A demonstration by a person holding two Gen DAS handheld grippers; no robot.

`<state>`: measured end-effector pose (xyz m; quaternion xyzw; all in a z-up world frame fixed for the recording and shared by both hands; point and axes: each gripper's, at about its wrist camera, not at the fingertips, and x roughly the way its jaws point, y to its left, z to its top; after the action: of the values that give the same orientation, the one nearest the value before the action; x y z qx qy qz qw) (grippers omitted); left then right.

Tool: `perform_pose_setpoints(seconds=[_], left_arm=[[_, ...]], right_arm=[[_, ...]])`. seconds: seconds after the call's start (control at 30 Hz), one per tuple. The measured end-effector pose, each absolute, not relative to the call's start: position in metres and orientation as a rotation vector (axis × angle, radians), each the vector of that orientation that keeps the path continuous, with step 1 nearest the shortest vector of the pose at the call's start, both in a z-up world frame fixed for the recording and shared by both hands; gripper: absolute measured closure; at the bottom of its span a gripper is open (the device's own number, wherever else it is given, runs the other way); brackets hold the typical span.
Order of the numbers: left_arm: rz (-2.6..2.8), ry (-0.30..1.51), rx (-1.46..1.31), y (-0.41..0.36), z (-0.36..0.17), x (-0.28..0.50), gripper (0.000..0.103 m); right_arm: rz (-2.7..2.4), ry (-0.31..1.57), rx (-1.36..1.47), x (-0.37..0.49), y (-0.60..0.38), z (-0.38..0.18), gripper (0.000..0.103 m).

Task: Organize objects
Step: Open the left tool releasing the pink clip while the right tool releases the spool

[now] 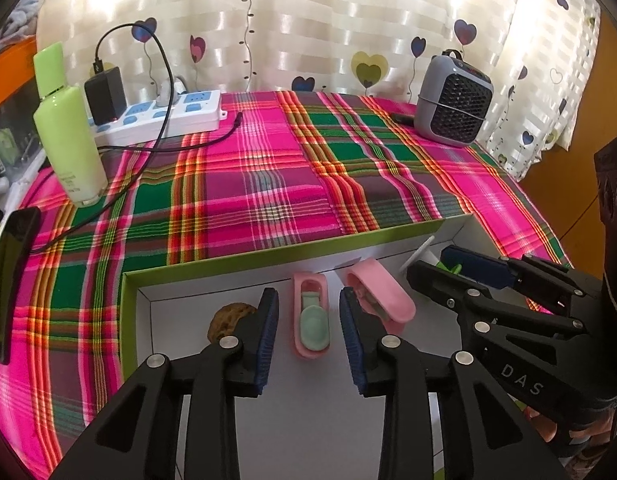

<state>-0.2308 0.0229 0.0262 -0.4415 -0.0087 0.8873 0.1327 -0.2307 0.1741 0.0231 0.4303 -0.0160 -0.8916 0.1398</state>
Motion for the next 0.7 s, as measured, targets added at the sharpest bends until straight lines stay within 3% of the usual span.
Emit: perform_pose_setpoints(seconds=[0.7], left_arm=[[2.621,-0.023,-1.224,0.021,0.043,-0.200,0.063]], right_arm=[[-2.621,-0.097,1.197,-0.206,0.185,0.035,0.059]])
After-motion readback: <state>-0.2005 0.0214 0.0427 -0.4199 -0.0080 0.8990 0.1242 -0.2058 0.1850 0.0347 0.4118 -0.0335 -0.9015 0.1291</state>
